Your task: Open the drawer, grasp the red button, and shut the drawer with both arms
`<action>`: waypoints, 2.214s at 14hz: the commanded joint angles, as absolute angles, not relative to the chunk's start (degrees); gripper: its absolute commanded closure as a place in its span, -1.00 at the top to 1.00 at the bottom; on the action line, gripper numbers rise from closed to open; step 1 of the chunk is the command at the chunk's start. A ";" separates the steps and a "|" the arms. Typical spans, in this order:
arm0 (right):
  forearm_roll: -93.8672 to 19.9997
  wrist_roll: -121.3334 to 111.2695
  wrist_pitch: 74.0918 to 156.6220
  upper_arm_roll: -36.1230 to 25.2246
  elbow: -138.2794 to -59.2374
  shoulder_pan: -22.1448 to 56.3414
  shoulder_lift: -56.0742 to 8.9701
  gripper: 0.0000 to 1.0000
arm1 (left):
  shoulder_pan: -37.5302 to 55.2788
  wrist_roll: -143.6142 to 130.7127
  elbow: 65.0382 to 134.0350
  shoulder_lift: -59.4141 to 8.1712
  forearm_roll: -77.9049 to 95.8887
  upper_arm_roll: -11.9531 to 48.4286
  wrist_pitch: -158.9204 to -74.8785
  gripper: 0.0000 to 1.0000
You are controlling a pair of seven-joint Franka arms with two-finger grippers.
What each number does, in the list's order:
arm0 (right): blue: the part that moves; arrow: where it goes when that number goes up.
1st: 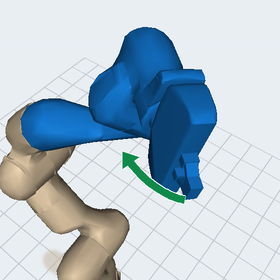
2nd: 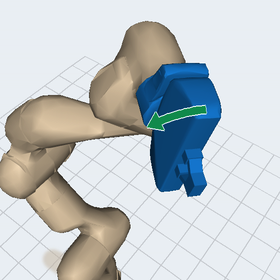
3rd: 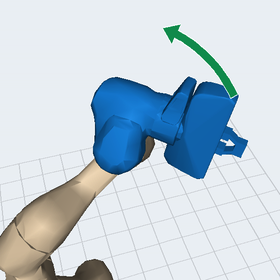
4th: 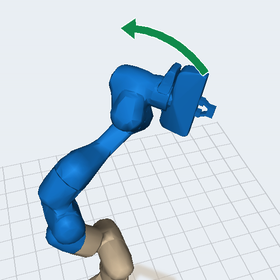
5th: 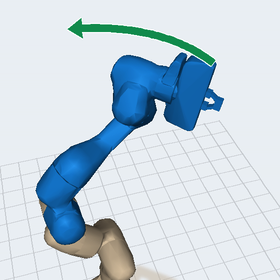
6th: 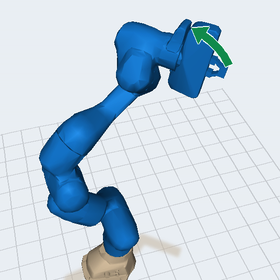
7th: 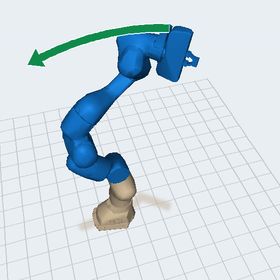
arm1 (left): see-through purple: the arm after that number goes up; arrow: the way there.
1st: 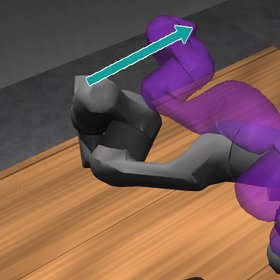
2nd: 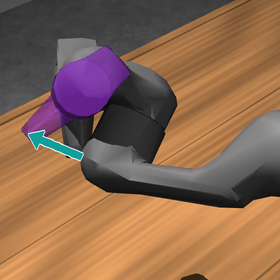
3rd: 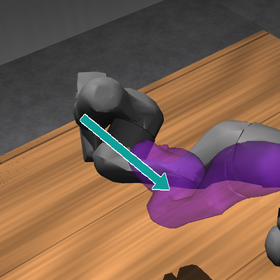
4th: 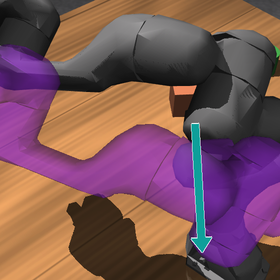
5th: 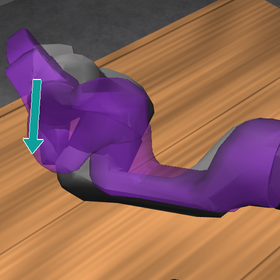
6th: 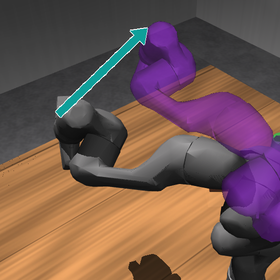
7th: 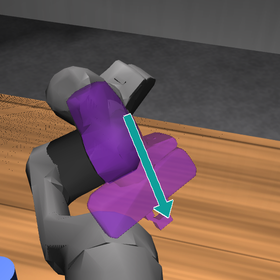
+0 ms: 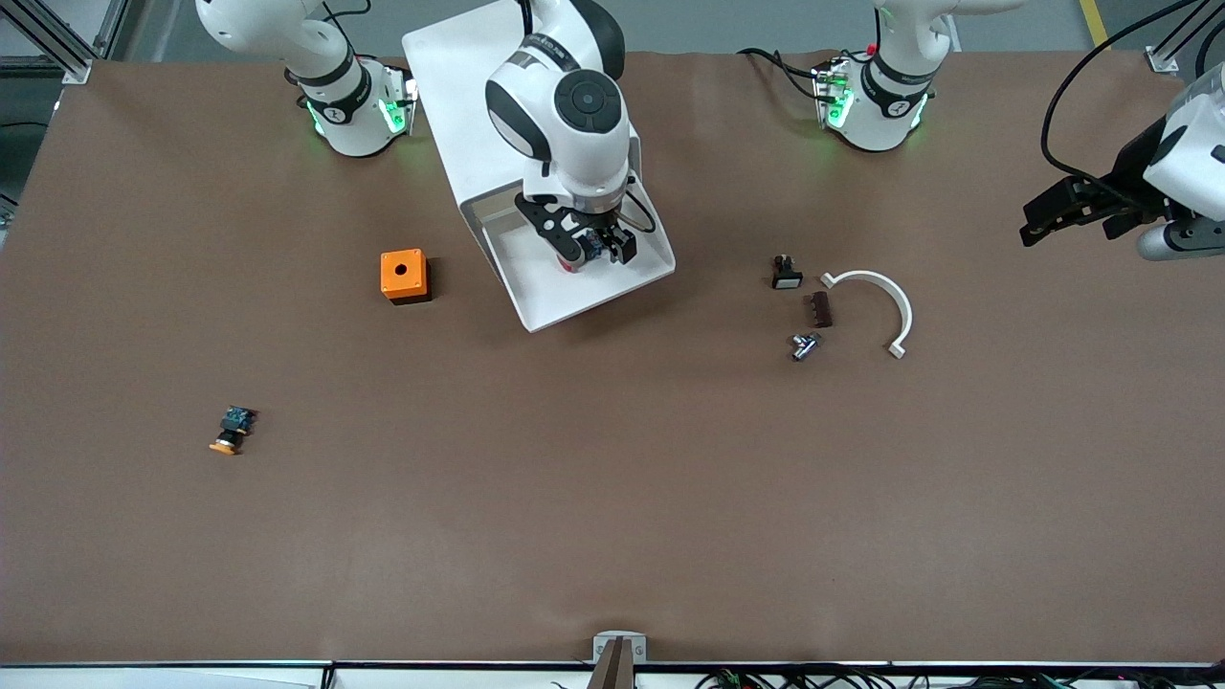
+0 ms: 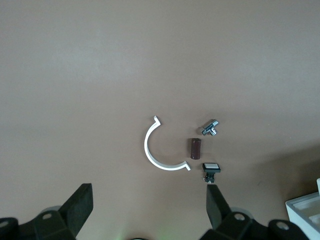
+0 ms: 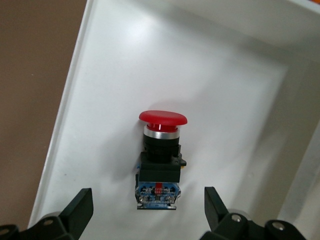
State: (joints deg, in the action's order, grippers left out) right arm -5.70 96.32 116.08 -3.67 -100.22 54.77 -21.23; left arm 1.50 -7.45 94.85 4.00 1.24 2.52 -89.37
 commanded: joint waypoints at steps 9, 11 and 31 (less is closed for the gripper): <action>-3.08 97.47 115.40 -4.39 -100.28 56.16 -22.76 0.74 | -0.53 -3.26 107.75 11.86 0.44 2.55 -100.72 1.00; -2.99 97.47 115.31 -4.48 -100.20 56.16 -22.76 0.07 | -0.61 -3.16 107.32 11.34 0.79 2.46 -100.81 1.00; -5.98 42.10 93.08 -4.75 -87.44 27.28 -20.40 -0.99 | -0.53 -4.48 88.15 1.23 1.67 2.29 -87.10 1.00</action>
